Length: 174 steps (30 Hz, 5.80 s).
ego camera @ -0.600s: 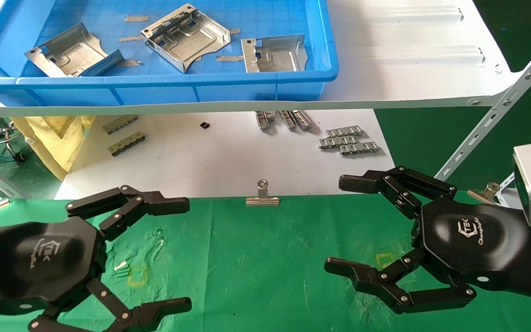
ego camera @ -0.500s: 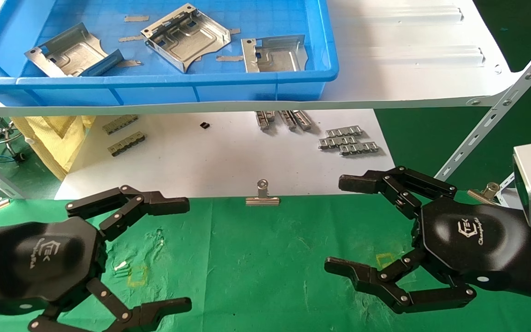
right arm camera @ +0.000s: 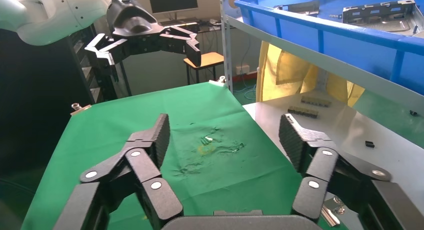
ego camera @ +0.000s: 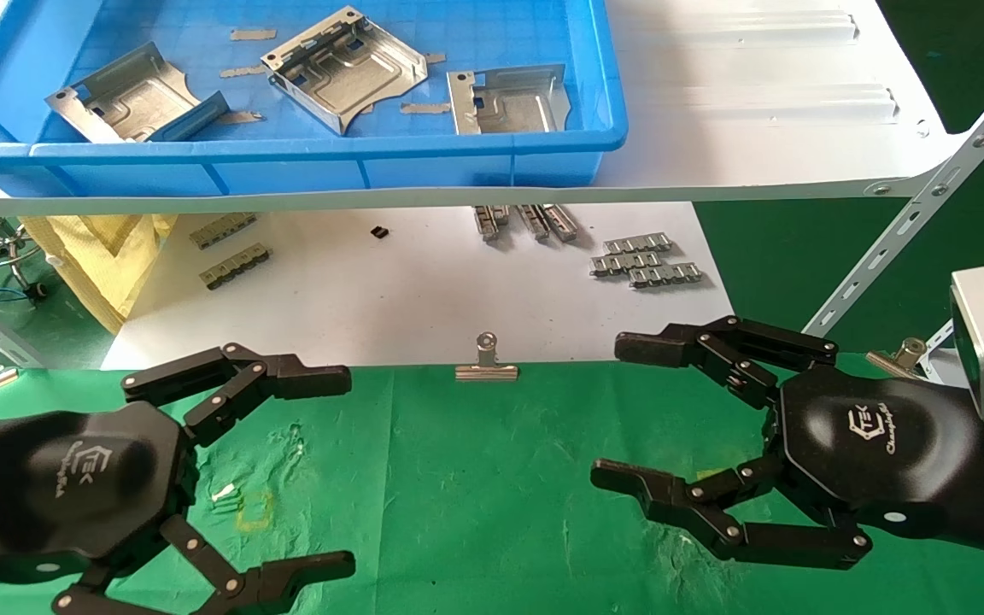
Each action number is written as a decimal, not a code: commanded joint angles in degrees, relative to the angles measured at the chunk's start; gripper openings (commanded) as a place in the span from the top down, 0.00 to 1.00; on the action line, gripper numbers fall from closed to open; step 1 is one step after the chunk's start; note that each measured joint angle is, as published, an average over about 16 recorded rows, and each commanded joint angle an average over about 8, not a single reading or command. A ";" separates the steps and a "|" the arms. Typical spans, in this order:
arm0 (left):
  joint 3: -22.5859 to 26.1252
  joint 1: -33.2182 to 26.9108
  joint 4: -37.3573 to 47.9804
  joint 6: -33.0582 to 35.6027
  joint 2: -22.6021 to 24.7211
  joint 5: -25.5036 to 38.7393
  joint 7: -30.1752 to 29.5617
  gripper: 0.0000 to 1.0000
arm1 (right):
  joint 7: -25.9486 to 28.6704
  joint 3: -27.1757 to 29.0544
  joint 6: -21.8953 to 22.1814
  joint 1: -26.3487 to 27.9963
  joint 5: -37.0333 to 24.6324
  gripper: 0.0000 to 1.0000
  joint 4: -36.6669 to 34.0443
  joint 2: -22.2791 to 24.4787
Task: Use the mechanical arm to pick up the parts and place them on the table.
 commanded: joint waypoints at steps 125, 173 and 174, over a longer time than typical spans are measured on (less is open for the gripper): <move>11.42 -51.87 58.80 6.38 16.75 26.10 27.78 1.00 | 0.00 0.00 0.00 0.00 0.00 0.00 0.00 0.00; 31.68 -33.64 63.57 4.86 11.25 25.98 61.81 0.00 | 0.00 0.00 0.00 0.00 0.00 0.00 0.00 0.00; 31.74 -33.85 63.77 5.06 11.06 25.82 61.26 0.00 | 0.00 0.00 0.00 0.00 0.00 0.00 0.00 0.00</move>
